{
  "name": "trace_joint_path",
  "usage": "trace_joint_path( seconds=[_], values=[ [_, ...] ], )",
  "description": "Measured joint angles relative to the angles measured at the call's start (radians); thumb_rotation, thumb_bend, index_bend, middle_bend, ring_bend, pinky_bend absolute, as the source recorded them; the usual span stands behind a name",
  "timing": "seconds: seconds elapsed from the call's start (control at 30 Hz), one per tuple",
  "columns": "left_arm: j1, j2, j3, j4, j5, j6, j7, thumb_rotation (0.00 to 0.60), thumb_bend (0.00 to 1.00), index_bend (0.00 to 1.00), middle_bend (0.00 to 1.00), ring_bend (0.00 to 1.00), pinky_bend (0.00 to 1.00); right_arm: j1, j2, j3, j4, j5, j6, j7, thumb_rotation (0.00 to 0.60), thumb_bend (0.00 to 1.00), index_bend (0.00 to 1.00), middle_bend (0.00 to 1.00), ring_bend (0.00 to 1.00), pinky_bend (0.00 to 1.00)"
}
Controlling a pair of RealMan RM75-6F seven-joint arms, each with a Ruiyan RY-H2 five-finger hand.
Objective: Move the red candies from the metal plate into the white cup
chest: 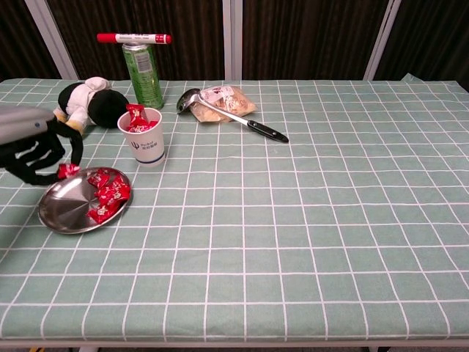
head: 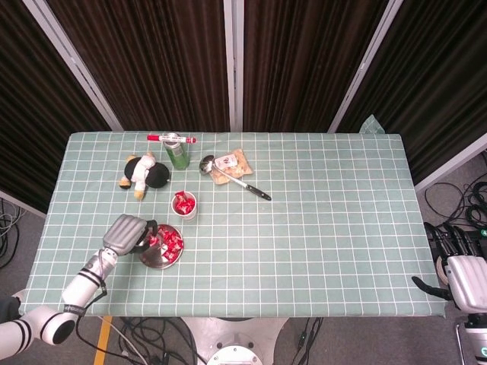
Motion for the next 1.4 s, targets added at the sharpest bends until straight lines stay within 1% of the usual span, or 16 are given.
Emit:
trace_joint_path(
  seconds=[0.13, 0.23, 0.4, 0.5, 0.67, 0.8, 1.03, 1.1, 1.23, 1.4],
  values=[
    [-0.025, 0.025, -0.062, -0.021, -0.023, 0.006, 0.004, 0.6, 0.48, 0.64, 0.91, 0.83, 1.0, 0.002, -0.002, 0.0, 0.004, -0.002, -0.002, 0.005, 0.6, 0.05, 0.0, 0.15, 0.0, 0.04],
    [-0.068, 0.027, -0.103, -0.022, -0.049, -0.019, 0.021, 0.6, 0.48, 0.64, 0.91, 0.83, 1.0, 0.002, -0.003, -0.001, 0.008, -0.001, -0.003, 0.008, 0.6, 0.05, 0.0, 0.15, 0.0, 0.04],
    [-0.143, -0.006, -0.15, 0.017, -0.088, -0.07, 0.086, 0.6, 0.48, 0.61, 0.91, 0.83, 1.0, 0.003, -0.005, 0.0, 0.011, 0.001, -0.005, 0.011, 0.6, 0.05, 0.0, 0.15, 0.0, 0.04],
    [-0.182, -0.038, -0.165, 0.045, -0.106, -0.098, 0.125, 0.6, 0.48, 0.6, 0.91, 0.83, 1.0, 0.004, -0.005, 0.001, 0.012, 0.005, -0.008, 0.011, 0.6, 0.05, 0.0, 0.15, 0.0, 0.04],
    [-0.217, -0.087, -0.165, 0.089, -0.13, -0.126, 0.185, 0.6, 0.48, 0.57, 0.9, 0.83, 1.0, 0.001, -0.004, 0.001, 0.015, 0.008, -0.004, 0.015, 0.6, 0.05, 0.0, 0.15, 0.0, 0.04],
    [-0.228, -0.116, -0.155, 0.111, -0.146, -0.129, 0.226, 0.6, 0.47, 0.53, 0.9, 0.83, 1.0, -0.001, -0.003, 0.001, 0.017, 0.012, -0.004, 0.018, 0.6, 0.05, 0.0, 0.15, 0.0, 0.04],
    [-0.233, -0.117, -0.138, 0.107, -0.163, -0.125, 0.303, 0.6, 0.47, 0.46, 0.89, 0.82, 1.0, 0.003, -0.005, 0.002, 0.02, 0.011, -0.009, 0.023, 0.6, 0.05, 0.0, 0.15, 0.0, 0.05],
    [-0.232, -0.114, -0.134, 0.097, -0.173, -0.119, 0.328, 0.6, 0.47, 0.45, 0.89, 0.82, 1.0, 0.002, -0.005, 0.002, 0.021, 0.01, -0.008, 0.023, 0.6, 0.05, 0.0, 0.15, 0.0, 0.05],
    [-0.221, -0.096, -0.131, 0.061, -0.18, -0.09, 0.34, 0.6, 0.47, 0.42, 0.89, 0.82, 1.0, 0.002, -0.003, 0.003, 0.019, 0.01, -0.006, 0.024, 0.6, 0.05, 0.0, 0.15, 0.0, 0.05],
    [-0.173, -0.05, -0.123, -0.007, -0.169, -0.004, 0.33, 0.6, 0.47, 0.41, 0.87, 0.81, 1.0, -0.001, -0.001, 0.002, 0.022, 0.006, 0.0, 0.029, 0.6, 0.05, 0.0, 0.15, 0.0, 0.05]
  ],
)
